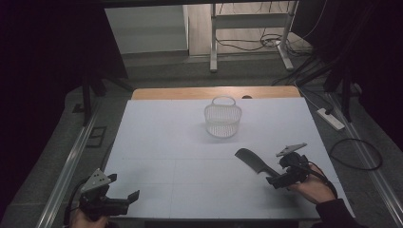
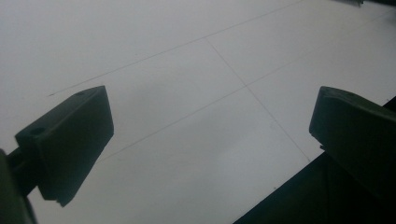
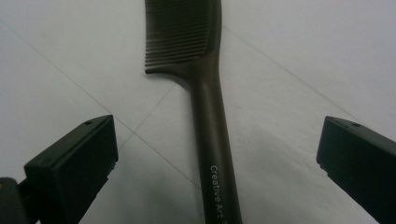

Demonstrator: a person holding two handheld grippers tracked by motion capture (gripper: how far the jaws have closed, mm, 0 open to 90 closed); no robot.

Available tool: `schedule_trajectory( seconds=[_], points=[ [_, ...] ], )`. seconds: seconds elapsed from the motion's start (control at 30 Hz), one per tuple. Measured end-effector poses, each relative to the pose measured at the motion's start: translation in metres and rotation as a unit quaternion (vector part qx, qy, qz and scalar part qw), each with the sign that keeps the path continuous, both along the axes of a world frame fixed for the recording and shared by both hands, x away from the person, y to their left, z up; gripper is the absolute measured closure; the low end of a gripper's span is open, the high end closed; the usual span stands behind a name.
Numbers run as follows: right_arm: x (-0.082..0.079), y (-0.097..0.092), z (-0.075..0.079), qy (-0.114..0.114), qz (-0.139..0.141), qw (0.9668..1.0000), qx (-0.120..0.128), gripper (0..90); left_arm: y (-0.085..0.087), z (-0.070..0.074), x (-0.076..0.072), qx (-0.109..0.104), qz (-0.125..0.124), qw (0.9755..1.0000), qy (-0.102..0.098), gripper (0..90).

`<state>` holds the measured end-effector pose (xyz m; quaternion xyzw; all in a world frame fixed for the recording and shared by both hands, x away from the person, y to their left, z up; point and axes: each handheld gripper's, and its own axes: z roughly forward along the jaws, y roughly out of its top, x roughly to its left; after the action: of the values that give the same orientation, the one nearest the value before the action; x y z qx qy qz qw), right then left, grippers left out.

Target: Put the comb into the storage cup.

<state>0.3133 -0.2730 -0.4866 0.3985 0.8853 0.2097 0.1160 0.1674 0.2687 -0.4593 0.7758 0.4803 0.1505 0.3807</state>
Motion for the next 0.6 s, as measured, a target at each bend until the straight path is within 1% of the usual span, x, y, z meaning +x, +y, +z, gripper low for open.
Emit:
schedule_trajectory(
  seconds=[0.13,0.23,0.33,0.4,0.6],
  points=[
    [0.004,0.003,-0.011,0.017,0.008,0.9996,-0.021,0.0,0.000,0.000,0.000,0.002,0.001,1.0000,0.000,0.5],
    [0.005,0.003,-0.017,0.026,0.011,0.9992,-0.026,0.0,0.000,0.000,0.000,0.003,0.000,1.0000,0.001,0.5],
    [0.007,0.002,-0.022,0.035,0.013,0.9985,-0.039,0.0,0.000,0.000,0.000,0.003,0.001,1.0000,0.002,0.5],
    [0.008,0.000,-0.023,0.038,0.013,0.9986,-0.035,0.0,0.000,0.000,0.000,0.002,0.002,1.0000,0.003,0.4],
    [0.008,0.001,-0.024,0.040,0.013,0.9984,-0.038,0.0,0.000,0.000,0.000,0.003,0.002,1.0000,0.004,0.5]
  ],
)
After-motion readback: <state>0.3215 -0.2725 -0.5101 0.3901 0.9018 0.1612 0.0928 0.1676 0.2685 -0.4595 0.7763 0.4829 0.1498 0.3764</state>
